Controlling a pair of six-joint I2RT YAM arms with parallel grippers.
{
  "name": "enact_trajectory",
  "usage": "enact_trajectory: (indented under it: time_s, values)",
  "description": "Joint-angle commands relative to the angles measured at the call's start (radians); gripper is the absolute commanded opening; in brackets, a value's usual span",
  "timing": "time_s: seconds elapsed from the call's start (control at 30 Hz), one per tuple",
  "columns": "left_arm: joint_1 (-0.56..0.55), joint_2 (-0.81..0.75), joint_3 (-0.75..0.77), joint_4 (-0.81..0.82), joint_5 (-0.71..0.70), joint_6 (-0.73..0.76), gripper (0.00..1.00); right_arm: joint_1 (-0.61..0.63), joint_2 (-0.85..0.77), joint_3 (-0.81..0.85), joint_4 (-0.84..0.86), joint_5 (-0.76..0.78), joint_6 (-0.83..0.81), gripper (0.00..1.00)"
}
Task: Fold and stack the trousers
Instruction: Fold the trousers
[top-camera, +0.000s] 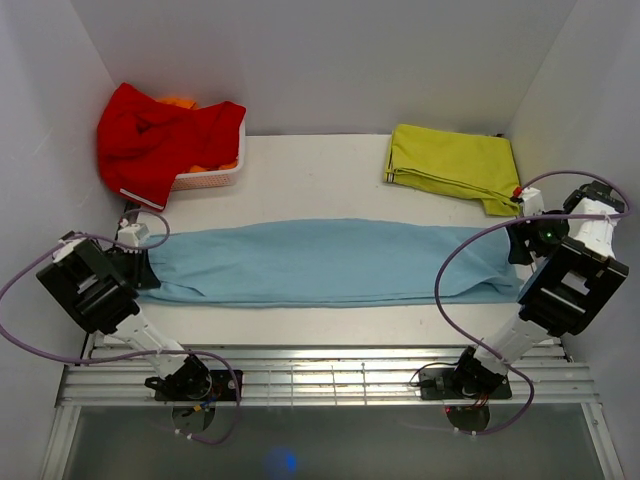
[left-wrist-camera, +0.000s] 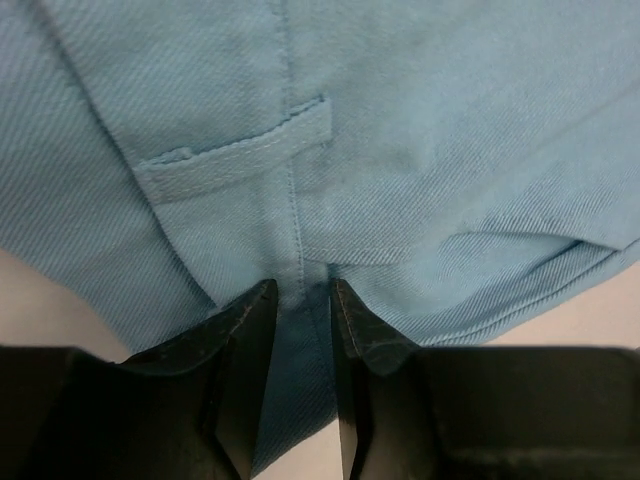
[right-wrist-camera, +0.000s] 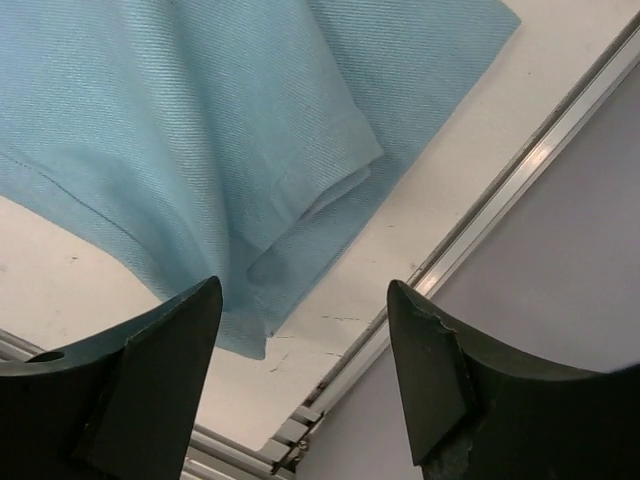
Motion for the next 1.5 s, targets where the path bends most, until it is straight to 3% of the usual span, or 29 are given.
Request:
enact_trajectory:
  time_s: [0.0, 0.13, 0.27, 0.47, 0.63, 0.83, 1.1, 1.4, 1.47]
  values:
    - [0.059, 0.165, 0.110, 0.164, -0.282, -0.009, 0.41, -0.003, -0.023, 0.023, -0.062, -0.015, 0.122, 0.73]
    - [0.063, 0.188, 0.153, 0.144, -0.246, 0.037, 0.43, -0.029, 0.036, 0.048, -0.071, -0.030, 0.275, 0.65]
    - [0.040, 0.072, 0.147, 0.099, -0.109, 0.050, 0.50, -0.041, 0.024, -0.010, -0.015, -0.120, 0.452, 0.54]
    - [-0.080, -0.178, 0.059, 0.074, 0.037, 0.058, 0.65, -0.037, -0.025, -0.137, 0.112, -0.280, 0.656, 0.55]
    - [-0.282, -0.348, 0.025, 0.131, 0.000, -0.070, 0.70, -0.037, 0.016, -0.205, 0.180, -0.317, 0.731, 0.58]
    - [-0.540, -0.393, -0.023, 0.173, -0.098, -0.223, 0.70, -0.037, 0.061, -0.259, 0.280, -0.341, 0.774, 0.60]
    - [-0.657, -0.365, -0.118, 0.272, -0.094, -0.292, 0.70, -0.037, 0.141, -0.210, 0.323, -0.326, 0.790, 0.59]
    - [-0.661, -0.342, -0.233, 0.367, -0.089, -0.276, 0.69, -0.038, 0.162, -0.093, 0.280, -0.433, 0.791, 0.40]
    - [-0.660, -0.339, -0.244, 0.378, -0.095, -0.274, 0.69, -0.038, 0.167, -0.072, 0.259, -0.444, 0.780, 0.27]
